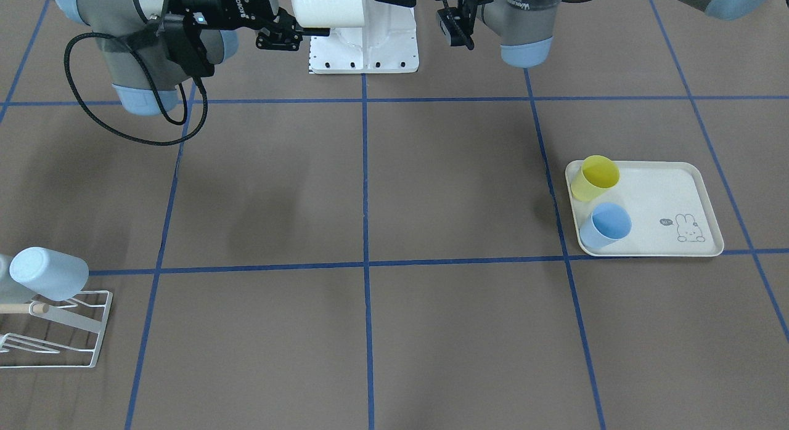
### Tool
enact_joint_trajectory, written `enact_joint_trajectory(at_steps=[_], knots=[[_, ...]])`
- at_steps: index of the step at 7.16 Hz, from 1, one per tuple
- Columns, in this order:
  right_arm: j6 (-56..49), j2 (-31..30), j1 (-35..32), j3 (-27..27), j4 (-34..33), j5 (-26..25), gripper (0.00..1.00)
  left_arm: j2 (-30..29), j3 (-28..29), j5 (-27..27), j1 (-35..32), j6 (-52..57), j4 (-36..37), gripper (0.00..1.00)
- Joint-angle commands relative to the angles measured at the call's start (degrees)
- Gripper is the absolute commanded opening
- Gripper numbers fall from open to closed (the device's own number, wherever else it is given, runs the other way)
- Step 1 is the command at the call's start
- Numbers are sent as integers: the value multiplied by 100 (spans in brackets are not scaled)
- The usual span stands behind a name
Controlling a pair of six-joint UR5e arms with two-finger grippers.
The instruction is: Transfer IKEA cup to right arm and place on rack
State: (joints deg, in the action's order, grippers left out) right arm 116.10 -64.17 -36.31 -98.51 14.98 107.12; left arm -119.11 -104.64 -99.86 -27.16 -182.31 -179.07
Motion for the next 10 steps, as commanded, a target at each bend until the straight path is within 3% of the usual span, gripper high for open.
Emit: enact_joint_trajectory(at_steps=[1, 3, 4, 5, 6, 7, 9, 10], knots=[[0, -25, 1, -11, 5, 2, 8, 2, -29, 1, 0, 11, 3, 99], [-17, -156, -86, -54, 136, 2, 3, 176, -222, -68, -287, 351, 38, 100], [-35, -305, -269, -28, 215, -7, 3, 352, -232, -173, -603, 1224, 73, 100], [-435, -524, -541, 181, 77, 45, 3, 571, -223, -627, -902, 2277, 239, 100], [-1257, -831, -839, 304, -229, 124, 3, 843, -223, -919, -1184, 3279, 536, 100], [-2092, -1147, -1173, 314, -728, 525, 3, 1063, -171, -1348, -1561, 4438, 1175, 100], [-3544, -1247, -2251, 306, -2272, 1936, 3, 1127, -223, -2263, -2343, 6575, 3148, 100], [-4403, -1247, -2788, 306, -3098, 2440, 3, 1144, -267, -2266, -2564, 7394, 3959, 100]])
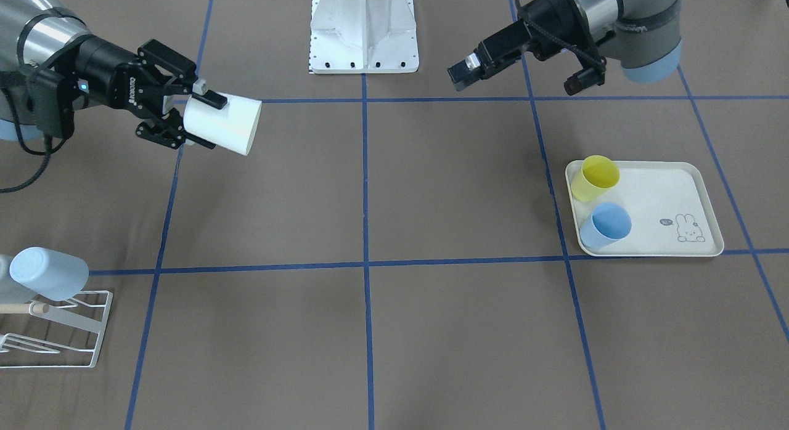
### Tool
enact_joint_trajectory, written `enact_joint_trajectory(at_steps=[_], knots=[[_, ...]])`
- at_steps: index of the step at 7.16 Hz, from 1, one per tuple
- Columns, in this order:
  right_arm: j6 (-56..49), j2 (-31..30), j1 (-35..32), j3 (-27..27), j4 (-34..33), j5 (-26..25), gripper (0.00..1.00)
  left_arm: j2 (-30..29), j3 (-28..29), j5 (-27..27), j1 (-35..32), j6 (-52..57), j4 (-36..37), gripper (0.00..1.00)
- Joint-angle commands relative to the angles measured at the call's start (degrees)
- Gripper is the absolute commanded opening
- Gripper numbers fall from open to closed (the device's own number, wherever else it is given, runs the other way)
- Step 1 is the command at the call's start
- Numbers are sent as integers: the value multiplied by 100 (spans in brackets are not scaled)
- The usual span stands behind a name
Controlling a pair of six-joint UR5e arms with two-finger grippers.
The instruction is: Transfer IKEA cup to right arm and place on rack
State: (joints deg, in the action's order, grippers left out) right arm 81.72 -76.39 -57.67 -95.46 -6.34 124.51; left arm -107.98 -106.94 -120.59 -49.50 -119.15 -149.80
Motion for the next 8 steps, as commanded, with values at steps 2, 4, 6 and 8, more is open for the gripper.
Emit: enact_joint_trajectory(at_steps=[2, 4, 6, 8], knots=[[-2714, -25, -1280, -87, -2655, 900, 3, 22, -247, -106, -560, 2966, 2981, 100], [-4587, 271, -1711, -288, -5004, 926, 3, -56, -556, 497, -570, 4272, 4673, 100], [-7052, 1114, -1914, -63, -7633, 751, 3, 22, -556, 519, -535, 4461, 4715, 100], [-7451, 1784, -2029, 944, -8190, 715, 3, 75, -556, 536, -534, 4461, 4715, 100]])
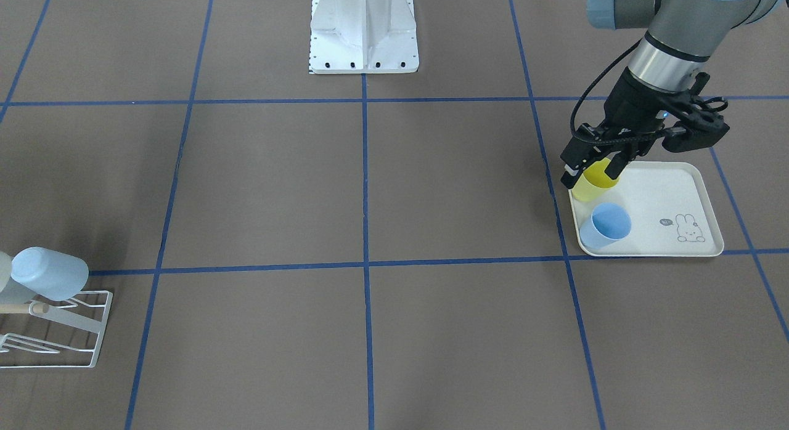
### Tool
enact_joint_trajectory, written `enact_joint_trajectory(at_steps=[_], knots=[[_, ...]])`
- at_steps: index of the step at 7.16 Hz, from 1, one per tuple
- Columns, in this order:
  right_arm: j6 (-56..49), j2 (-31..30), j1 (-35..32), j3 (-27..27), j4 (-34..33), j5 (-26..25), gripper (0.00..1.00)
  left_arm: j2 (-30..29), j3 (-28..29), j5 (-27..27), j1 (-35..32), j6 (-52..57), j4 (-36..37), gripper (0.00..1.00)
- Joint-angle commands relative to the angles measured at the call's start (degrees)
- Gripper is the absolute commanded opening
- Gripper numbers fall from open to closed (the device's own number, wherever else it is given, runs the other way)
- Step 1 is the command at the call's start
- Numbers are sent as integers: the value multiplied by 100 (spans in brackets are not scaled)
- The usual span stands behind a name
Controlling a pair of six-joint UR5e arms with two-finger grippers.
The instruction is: Transfer IKEA cup to right arm and place on rack
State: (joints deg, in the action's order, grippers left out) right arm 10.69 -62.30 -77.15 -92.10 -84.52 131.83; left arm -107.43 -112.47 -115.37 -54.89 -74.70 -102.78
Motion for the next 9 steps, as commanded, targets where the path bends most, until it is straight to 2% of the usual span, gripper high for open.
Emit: enact_joint_trajectory(at_steps=[1, 2, 5, 8, 9], knots=[[-409, 524, -81, 1084, -346, -17, 3, 21, -3, 14, 5, 8, 13, 100], [-749, 595, -81, 1436, -328, -34, 3, 12, -3, 14, 14, -1, 4, 100], [-726, 1025, 42, 2229, -311, -34, 3, 12, -12, 23, 22, -1, 4, 100], [-726, 1386, 183, 2687, -293, -43, 3, 12, -12, 23, 22, -1, 4, 100], [-718, 1335, 200, 2810, -6, -43, 3, 12, -12, 23, 22, -18, 4, 100]])
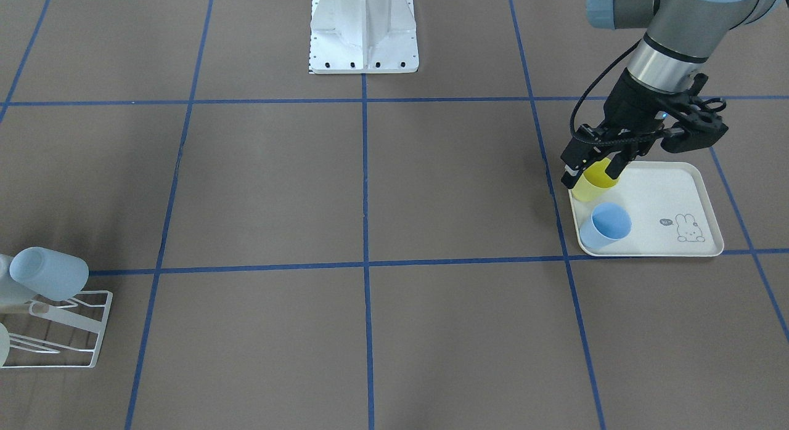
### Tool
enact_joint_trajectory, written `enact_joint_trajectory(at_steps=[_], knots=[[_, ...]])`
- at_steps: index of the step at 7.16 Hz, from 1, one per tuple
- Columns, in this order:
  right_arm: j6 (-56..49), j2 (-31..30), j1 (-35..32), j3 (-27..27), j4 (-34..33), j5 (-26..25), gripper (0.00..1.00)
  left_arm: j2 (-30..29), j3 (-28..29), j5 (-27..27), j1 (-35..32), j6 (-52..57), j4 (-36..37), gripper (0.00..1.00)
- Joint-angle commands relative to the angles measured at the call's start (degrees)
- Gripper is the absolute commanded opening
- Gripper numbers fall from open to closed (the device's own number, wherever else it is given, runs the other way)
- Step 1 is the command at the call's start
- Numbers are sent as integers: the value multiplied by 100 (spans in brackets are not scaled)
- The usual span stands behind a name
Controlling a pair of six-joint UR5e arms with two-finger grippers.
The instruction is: Transfer IKEA cup to right arm and place on rack
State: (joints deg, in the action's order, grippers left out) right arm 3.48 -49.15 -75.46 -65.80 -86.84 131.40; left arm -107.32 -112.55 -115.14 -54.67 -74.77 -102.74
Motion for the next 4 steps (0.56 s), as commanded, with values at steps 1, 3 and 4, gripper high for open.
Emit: enact_joint_trajectory(at_steps=[1, 3, 4], knots=[[4, 19, 75, 268, 282, 0, 3, 0, -4, 0, 0, -20, 0, 100], [4, -16, 137, 287, 291, -1, 5, 0, -4, 0, 0, -37, 0, 100], [-5, -94, 146, 287, 300, 0, 6, 0, -4, 0, 0, -37, 0, 100]])
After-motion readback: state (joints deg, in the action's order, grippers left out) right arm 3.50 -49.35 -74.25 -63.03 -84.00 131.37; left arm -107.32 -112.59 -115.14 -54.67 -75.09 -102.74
